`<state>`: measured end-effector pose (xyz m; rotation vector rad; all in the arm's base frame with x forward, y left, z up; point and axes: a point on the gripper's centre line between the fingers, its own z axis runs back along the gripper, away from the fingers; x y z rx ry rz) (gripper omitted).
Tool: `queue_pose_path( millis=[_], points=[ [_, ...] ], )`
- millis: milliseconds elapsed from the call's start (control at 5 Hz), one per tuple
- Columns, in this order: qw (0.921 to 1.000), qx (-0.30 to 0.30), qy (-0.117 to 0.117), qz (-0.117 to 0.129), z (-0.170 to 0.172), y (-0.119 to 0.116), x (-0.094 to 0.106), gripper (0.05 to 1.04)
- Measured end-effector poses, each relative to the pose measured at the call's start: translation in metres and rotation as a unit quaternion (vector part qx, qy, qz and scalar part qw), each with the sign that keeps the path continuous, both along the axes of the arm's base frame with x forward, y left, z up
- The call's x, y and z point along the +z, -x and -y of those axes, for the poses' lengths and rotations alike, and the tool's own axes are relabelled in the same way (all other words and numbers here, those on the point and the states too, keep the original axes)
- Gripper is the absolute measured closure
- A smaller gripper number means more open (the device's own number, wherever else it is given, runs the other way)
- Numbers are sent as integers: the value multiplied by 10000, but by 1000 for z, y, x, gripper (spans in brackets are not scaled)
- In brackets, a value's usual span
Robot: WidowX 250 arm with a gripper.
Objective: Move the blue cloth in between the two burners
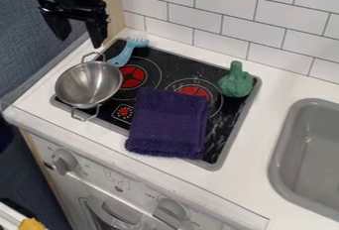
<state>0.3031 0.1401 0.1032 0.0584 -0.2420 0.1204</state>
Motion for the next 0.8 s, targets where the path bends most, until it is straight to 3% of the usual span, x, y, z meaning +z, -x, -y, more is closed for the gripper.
queue_pose_path(
  millis=[200,600,800],
  points=[
    [9999,-2,88,-145,3,3,-10,79],
    [9942,-1065,140,70,96,27,1,79],
    [9902,-1389,116,-95,132,36,-18,79]
  ],
)
